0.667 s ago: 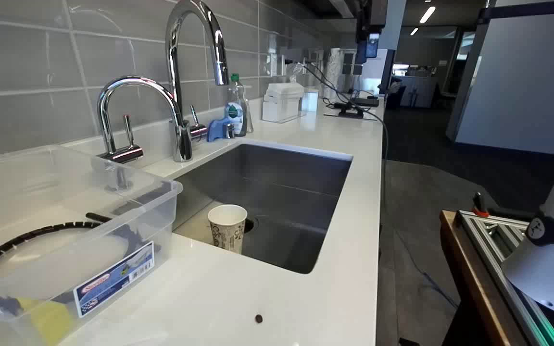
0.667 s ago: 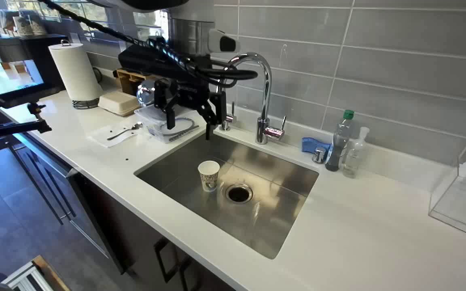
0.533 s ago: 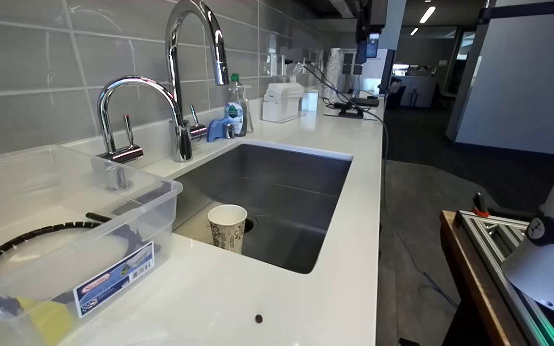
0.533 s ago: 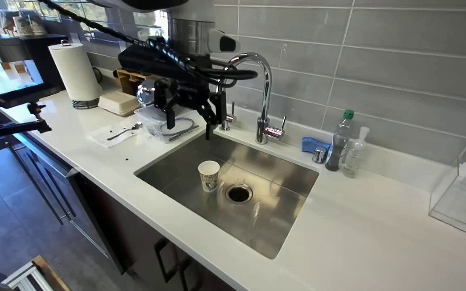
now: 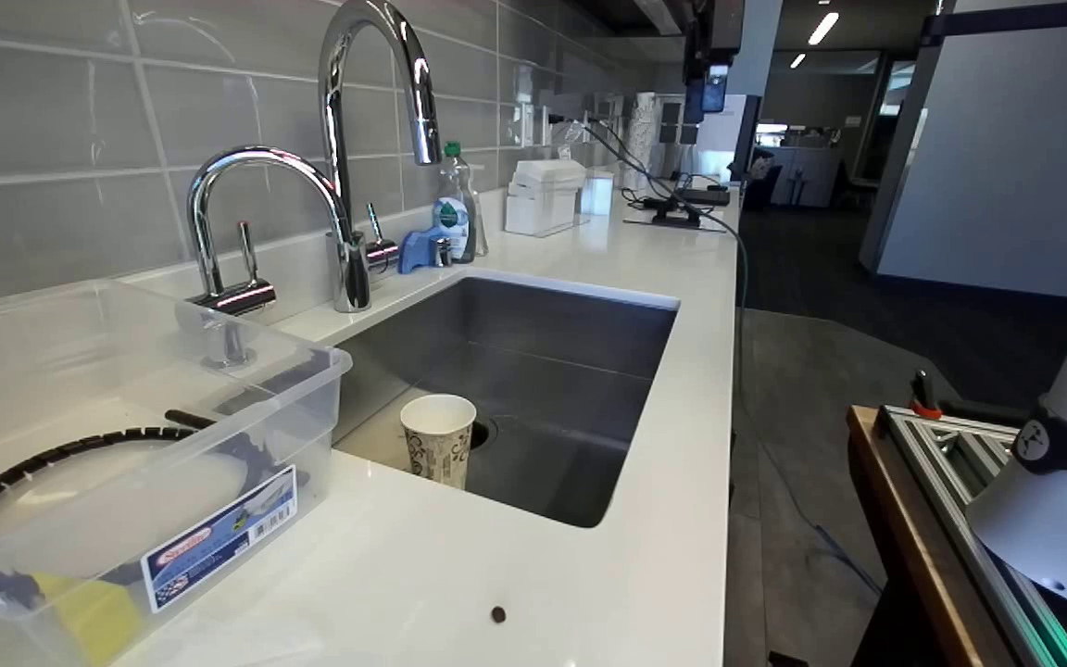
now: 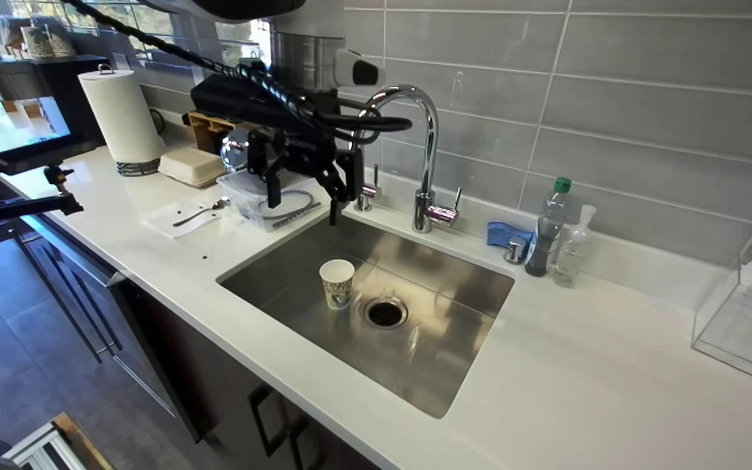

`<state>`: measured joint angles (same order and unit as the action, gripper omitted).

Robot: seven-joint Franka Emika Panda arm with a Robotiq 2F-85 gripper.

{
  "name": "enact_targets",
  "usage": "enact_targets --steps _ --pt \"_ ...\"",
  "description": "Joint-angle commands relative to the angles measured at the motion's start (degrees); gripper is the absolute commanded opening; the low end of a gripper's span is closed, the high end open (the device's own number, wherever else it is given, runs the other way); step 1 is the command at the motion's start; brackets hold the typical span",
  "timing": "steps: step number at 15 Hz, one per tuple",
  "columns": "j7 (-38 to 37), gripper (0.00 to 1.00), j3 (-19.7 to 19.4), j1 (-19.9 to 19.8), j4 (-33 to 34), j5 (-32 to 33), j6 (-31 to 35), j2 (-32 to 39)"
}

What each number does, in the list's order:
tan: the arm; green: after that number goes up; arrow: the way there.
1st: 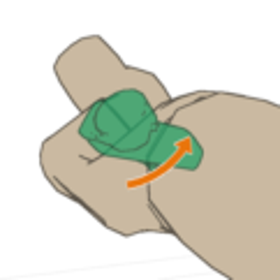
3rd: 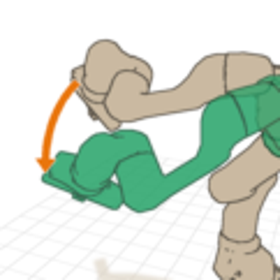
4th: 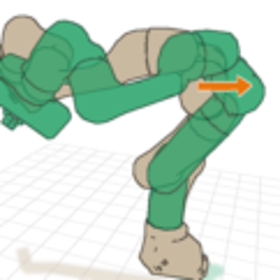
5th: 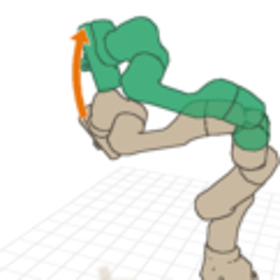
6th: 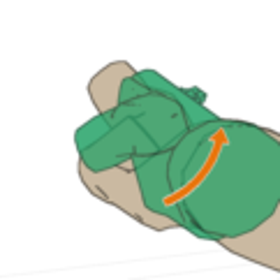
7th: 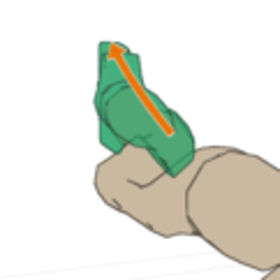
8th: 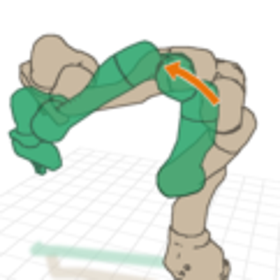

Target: Pick up the cup

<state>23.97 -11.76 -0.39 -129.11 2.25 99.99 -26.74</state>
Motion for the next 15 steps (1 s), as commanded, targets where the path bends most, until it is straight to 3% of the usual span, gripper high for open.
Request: enact_targets --steps 1,5,11,15 --pt "-0.1 1.00 1.2 1.5 -2.6 -5.7 4.6 2.6" --pt "0.8 1.00 1.9 2.8 -8.3 -14.8 17.2 6.0" --pt "-3.3 1.00 4.6 2.7 -16.7 -18.1 42.2 13.1" --pt "-6.9 1.00 6.2 4.0 -19.2 -20.7 55.4 21.8"
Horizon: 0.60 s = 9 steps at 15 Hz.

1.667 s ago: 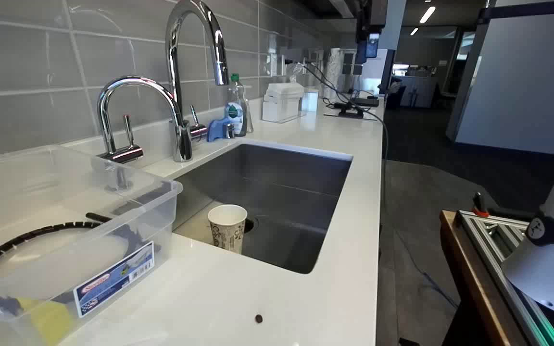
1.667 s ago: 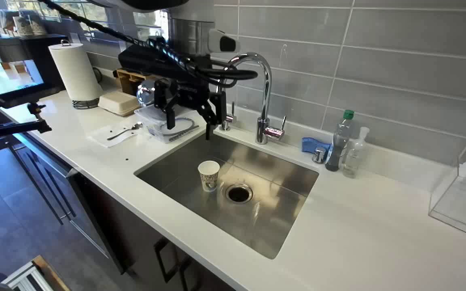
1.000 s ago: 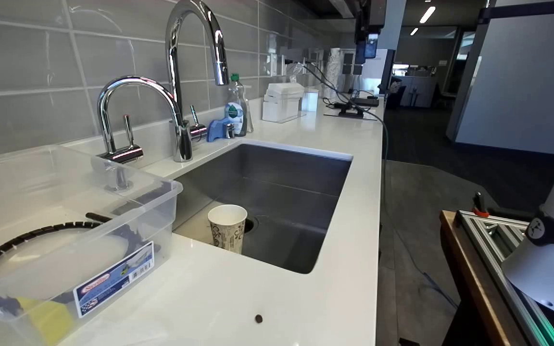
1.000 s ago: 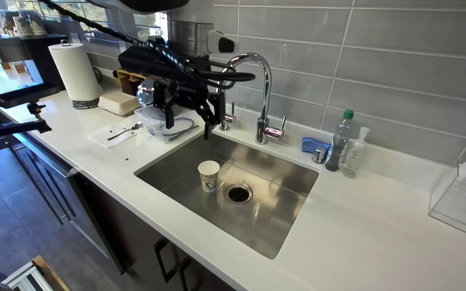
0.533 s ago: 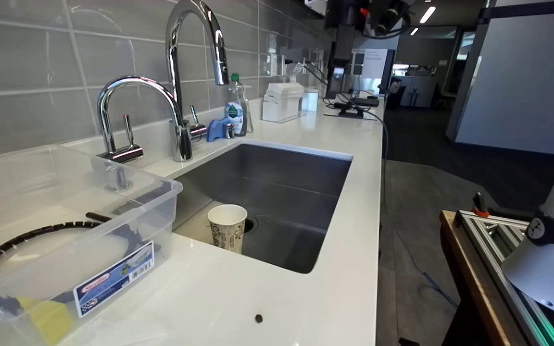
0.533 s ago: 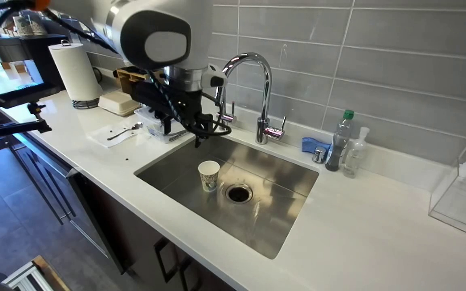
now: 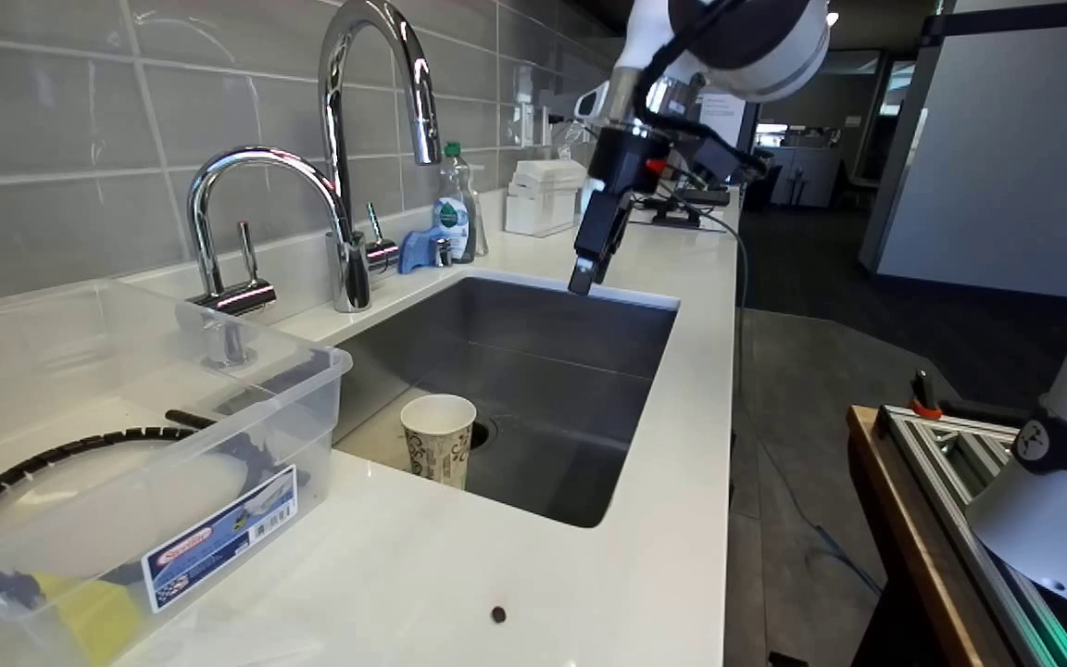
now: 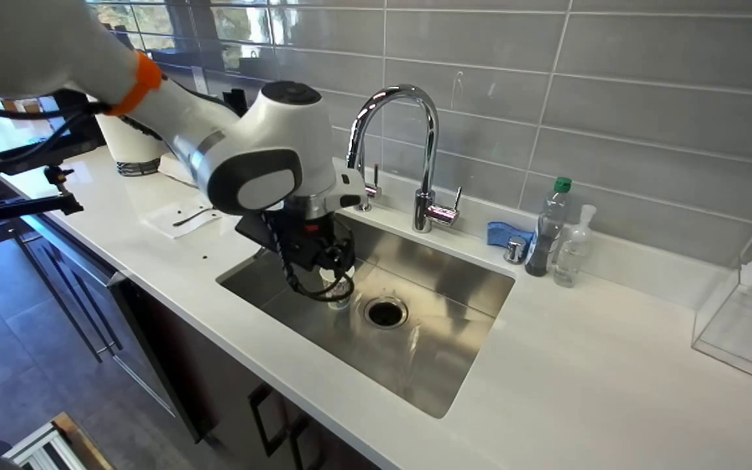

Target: Pick up the cup

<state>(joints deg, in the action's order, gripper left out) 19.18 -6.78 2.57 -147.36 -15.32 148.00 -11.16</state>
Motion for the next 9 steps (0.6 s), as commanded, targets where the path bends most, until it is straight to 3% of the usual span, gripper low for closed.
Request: enact_targets --steps 1,2,4,9 --pt "7.1 1.00 -0.3 3.9 0.2 -11.5 5.1 8.0" --pt "0.5 1.00 1.3 0.4 -1.0 -3.6 4.1 3.8" --pt "4.7 1.00 1.9 1.5 -0.7 -8.8 4.5 6.9" --pt "5.5 1.00 1.9 1.6 0.2 -9.9 4.6 7.8"
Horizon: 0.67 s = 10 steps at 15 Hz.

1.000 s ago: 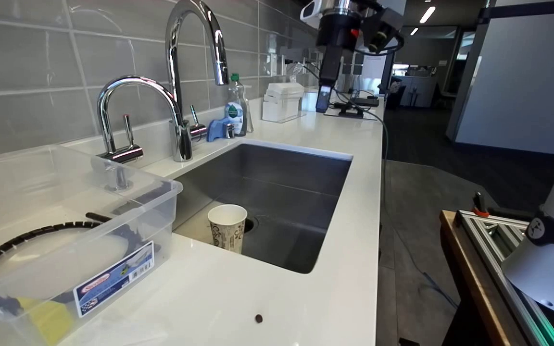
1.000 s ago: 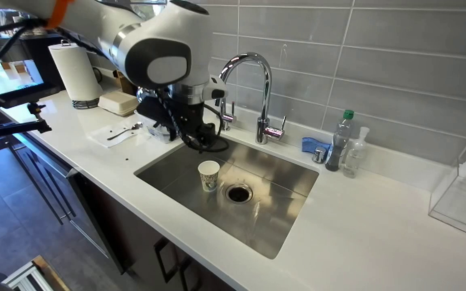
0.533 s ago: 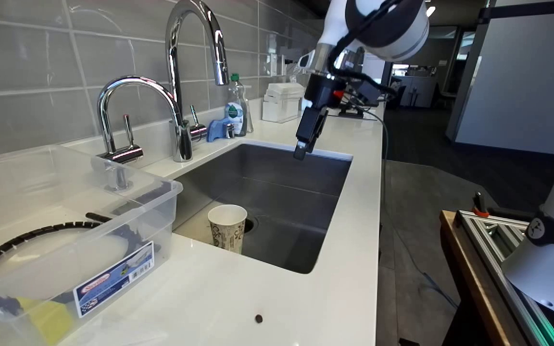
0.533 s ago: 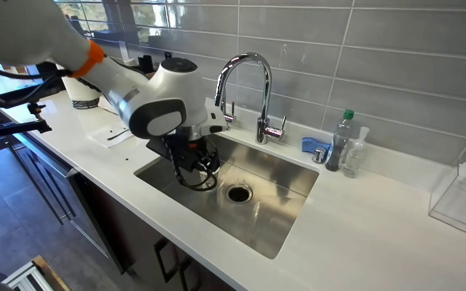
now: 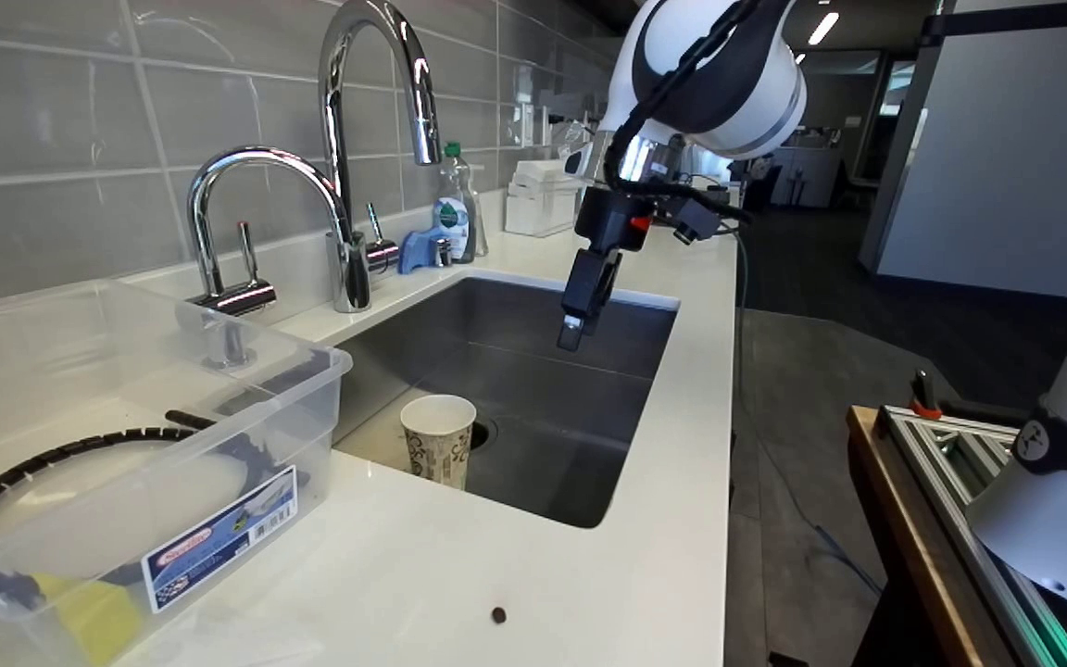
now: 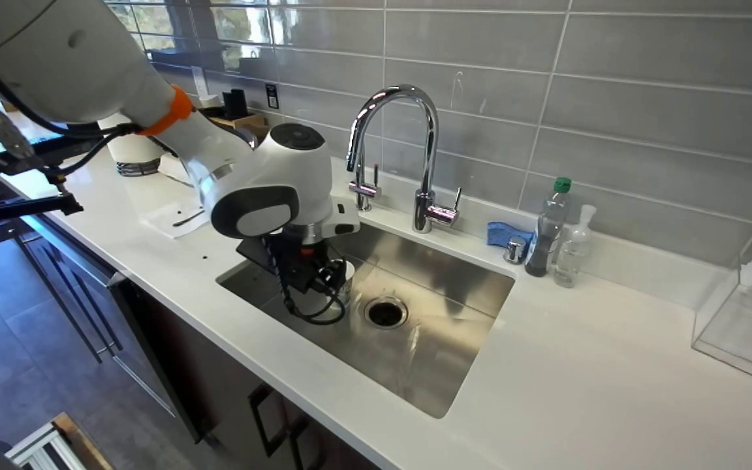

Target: Pick up the cup

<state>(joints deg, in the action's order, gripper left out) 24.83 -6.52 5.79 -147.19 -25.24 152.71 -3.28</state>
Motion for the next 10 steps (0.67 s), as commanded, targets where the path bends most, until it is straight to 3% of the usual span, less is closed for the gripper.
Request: enact_targets --steps 1,6,10 --pt "-0.5 1.00 1.9 -1.5 0.9 -1.5 0.0 1.1" --pt "-2.3 1.00 4.7 -1.4 6.8 -8.5 4.3 9.5" --pt "-6.4 1.00 5.0 0.4 10.6 -9.2 16.6 18.1"
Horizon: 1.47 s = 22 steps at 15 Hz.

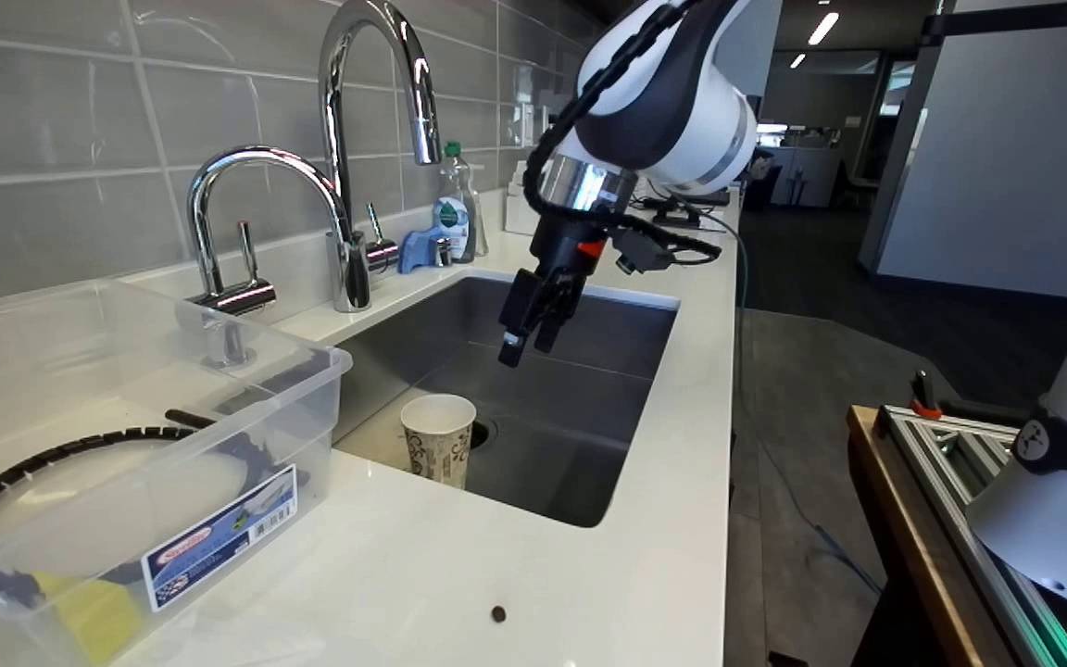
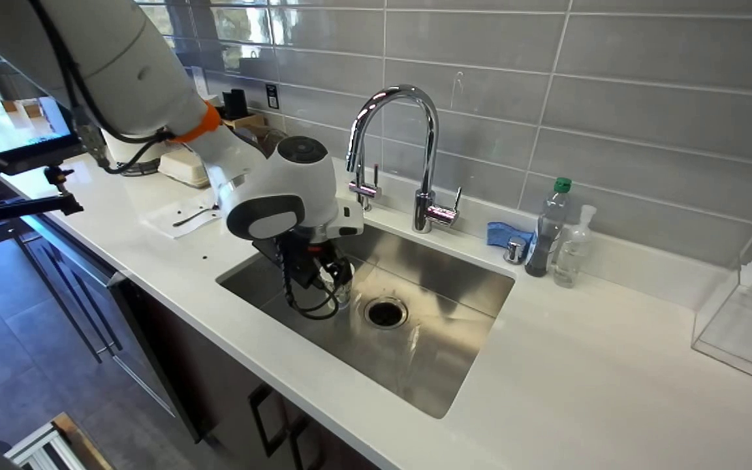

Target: Pick up the cup

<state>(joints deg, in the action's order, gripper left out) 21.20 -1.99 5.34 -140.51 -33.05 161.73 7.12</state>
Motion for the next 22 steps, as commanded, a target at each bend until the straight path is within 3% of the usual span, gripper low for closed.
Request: enact_targets --steps 1,4,9,10,11,12,13,14,21,22 --pt "-4.6 1.00 0.2 1.3 4.8 -0.9 10.3 9.8" --pt "-8.2 1.00 0.2 2.1 7.3 -1.4 16.7 15.2" --pt "-12.4 0.97 2.6 1.5 12.0 -2.7 20.1 20.8" --pt "-13.2 0.80 2.7 1.7 12.7 -2.8 20.6 21.6" --pt "-13.7 0.72 3.1 1.6 13.4 -2.9 21.2 22.3" --pt "-14.4 0.71 2.7 2.1 13.8 -2.7 21.5 22.9" --pt "-15.5 0.64 1.7 3.0 14.0 -2.4 21.3 23.2" --pt "-22.1 0.56 1.5 2.4 13.2 4.6 21.4 23.1" --pt "-34.6 0.01 -5.2 6.6 12.4 12.9 19.0 21.6" --pt "-35.6 0.00 -6.2 7.3 12.4 13.3 18.7 21.6"
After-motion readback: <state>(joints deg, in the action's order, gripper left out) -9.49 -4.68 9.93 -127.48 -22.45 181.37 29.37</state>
